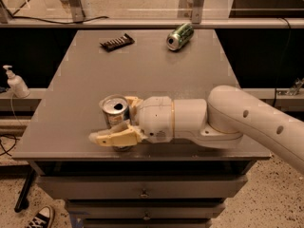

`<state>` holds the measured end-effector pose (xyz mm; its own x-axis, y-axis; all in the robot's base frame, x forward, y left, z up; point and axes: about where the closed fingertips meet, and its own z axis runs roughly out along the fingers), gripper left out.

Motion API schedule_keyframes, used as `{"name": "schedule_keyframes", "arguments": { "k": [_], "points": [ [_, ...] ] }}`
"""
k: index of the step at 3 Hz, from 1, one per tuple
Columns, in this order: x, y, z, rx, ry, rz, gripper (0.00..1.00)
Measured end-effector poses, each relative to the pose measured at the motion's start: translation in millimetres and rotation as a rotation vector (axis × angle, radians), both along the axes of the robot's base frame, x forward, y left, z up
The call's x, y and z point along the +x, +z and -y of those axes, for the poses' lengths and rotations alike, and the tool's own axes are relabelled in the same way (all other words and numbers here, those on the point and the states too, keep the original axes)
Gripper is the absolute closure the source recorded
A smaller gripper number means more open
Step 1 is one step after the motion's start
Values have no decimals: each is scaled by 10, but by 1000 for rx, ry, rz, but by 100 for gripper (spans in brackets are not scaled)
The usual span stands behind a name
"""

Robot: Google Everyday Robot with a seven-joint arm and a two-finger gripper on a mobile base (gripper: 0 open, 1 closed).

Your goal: Move redbull can near rxbar chocolate

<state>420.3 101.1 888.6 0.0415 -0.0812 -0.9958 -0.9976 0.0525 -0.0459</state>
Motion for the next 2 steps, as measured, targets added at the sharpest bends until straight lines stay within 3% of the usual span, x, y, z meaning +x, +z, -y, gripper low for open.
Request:
{"name": "schedule_keyframes", "arguments": {
  "k": [1,2],
  "points": [
    [45,11,74,11,-21,8,64],
    [247,128,205,18,-56,31,88]
  ]
}}
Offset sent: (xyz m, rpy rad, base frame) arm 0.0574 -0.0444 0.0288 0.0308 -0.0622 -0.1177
